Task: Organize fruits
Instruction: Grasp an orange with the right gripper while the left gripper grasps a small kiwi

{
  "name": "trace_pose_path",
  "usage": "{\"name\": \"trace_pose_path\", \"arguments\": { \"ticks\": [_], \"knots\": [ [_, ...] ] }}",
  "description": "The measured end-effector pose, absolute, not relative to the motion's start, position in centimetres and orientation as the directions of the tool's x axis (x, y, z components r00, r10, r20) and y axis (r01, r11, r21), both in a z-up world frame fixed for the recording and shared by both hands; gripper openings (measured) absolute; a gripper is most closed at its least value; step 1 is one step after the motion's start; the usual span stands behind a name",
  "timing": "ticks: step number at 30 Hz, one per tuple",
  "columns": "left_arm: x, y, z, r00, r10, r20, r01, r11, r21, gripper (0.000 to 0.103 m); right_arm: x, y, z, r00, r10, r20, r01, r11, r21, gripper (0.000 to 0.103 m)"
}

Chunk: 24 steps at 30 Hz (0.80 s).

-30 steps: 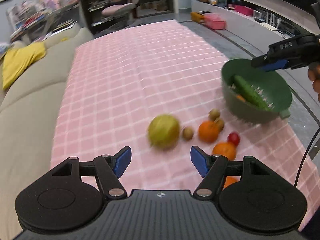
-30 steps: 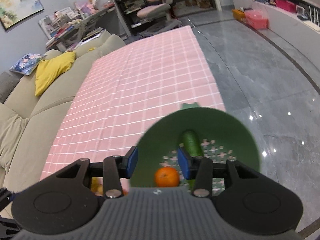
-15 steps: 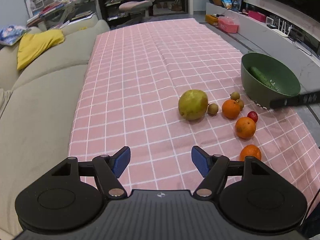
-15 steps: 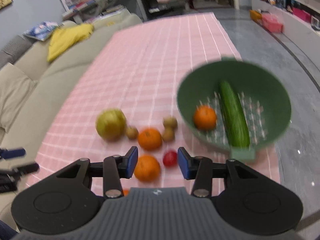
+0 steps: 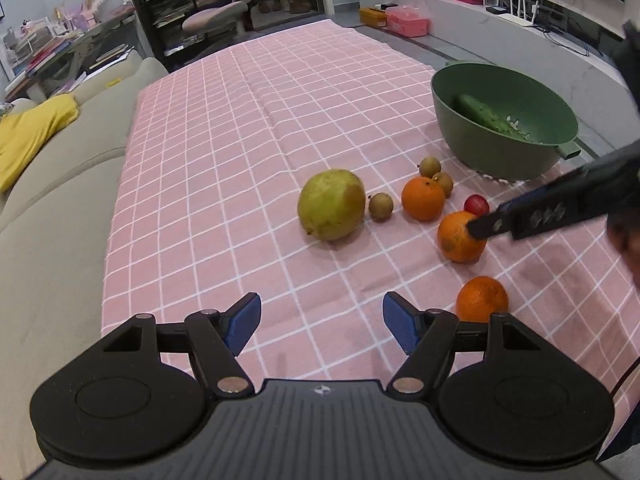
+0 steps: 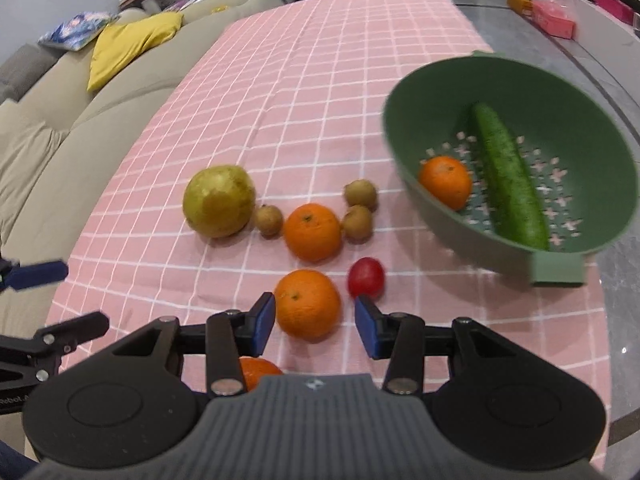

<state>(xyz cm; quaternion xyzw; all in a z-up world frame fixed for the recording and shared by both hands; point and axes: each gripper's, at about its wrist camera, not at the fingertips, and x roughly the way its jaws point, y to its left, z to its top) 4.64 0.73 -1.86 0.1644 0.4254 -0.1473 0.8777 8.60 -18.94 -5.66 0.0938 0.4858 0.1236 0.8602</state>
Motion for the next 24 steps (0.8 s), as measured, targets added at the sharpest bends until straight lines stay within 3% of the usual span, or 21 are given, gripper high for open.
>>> {"name": "trace_pose_path", "arguments": {
  "ticks": [11, 21, 24],
  "knots": [
    [5.3, 0.9, -2.5, 0.565, -0.138, -0.813, 0.390, 0.914, 0.115, 0.082, 10.4, -17.0, -8.0, 0.466, 0.284, -0.838, -0.115, 0.959, 0.261, 0.047],
    [7.6, -0.8, -4.5, 0.560, -0.169, -0.811, 0.414, 0.905, 0.097, 0.082, 10.8, -17.6, -8.6, 0.451, 0.276, -0.849, -0.101, 0.961, 0.259, 0.042],
    [8.9, -2.0, -5.7, 0.560, -0.203, -0.804, 0.423, 0.904, 0.066, 0.072, 10.7, -18.7, -8.6, 0.443, 0.268, -0.855, -0.058, 0.961, 0.271, 0.042]
  ]
}}
